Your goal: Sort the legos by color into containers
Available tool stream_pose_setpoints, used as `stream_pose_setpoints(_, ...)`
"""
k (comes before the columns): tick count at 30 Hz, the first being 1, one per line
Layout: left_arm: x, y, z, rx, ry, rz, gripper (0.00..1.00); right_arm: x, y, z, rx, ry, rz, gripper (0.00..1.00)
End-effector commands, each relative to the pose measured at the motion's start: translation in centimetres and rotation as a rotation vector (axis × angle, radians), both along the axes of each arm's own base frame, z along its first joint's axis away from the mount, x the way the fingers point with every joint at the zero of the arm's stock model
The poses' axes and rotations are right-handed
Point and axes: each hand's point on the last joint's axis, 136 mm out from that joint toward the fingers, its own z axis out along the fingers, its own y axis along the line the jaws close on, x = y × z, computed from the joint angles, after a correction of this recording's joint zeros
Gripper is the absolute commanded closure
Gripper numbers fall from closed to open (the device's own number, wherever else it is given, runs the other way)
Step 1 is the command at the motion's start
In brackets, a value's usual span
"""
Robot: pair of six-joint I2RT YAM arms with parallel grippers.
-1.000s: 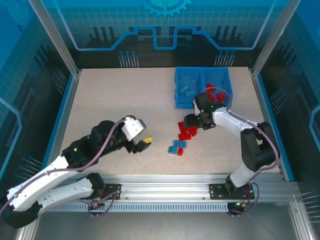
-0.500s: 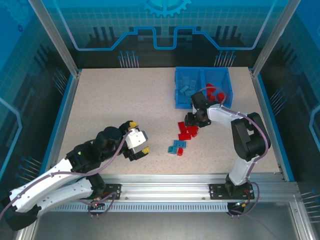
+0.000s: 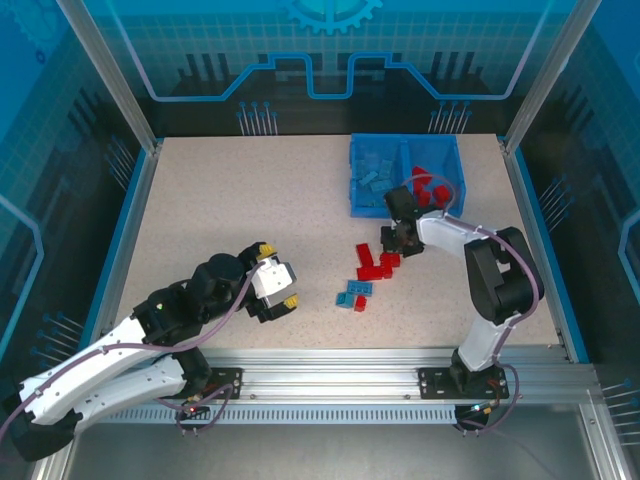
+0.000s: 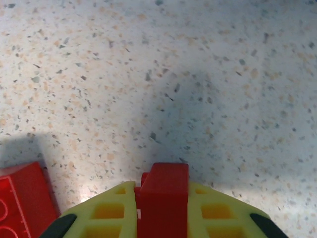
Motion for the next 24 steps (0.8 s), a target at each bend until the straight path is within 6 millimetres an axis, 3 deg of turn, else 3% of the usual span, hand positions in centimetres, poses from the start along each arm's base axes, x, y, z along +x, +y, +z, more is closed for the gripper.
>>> stream_pose_setpoints(1, -0.8, -0.4, -0.1, -0.003, -0.002, -0.063, 0.01, -0.3, -1.0, 2.2, -0.003, -0.061, -0.012, 0.82)
stream_pose_setpoints(6, -3.7, -2.3, 1.1, -0.097, -0.036, -0.269, 0.01, -0.4, -1.5, 7.5, 0.008, -0.213, 0.003, 0.82)
stream_pose_setpoints(10, -4.0, -2.1, 1.4, -0.096, -0.076, -0.293, 0.01, -0.1, -2.7, 13.3, -0.002, -0.394, -0.021, 0.83)
stream_pose_setpoints(15, -4.0, -2.0, 1.2, -0.083, -0.080, -0.291, 0.01, 3.0, -6.2, 19.6, -0.072, -0.596, -0.097, 0.83)
stream_pose_setpoints(18, -4.0, -1.8, 1.1, -0.076, -0.077, -0.283, 0.01, 6.9, -9.1, 20.3, -0.129, -0.621, -0.163, 0.83)
stream_pose_setpoints(20, -3.9, -1.6, 1.0, -0.068, -0.076, -0.273, 0.01, 9.6, -11.0, 19.7, -0.142, -0.597, -0.228, 0.83)
stream_pose_setpoints(24, -3.5, -1.4, 1.6, -0.097, -0.083, -0.243, 0.01, 15.0, -12.4, 17.9, -0.141, -0.567, -0.301, 0.83)
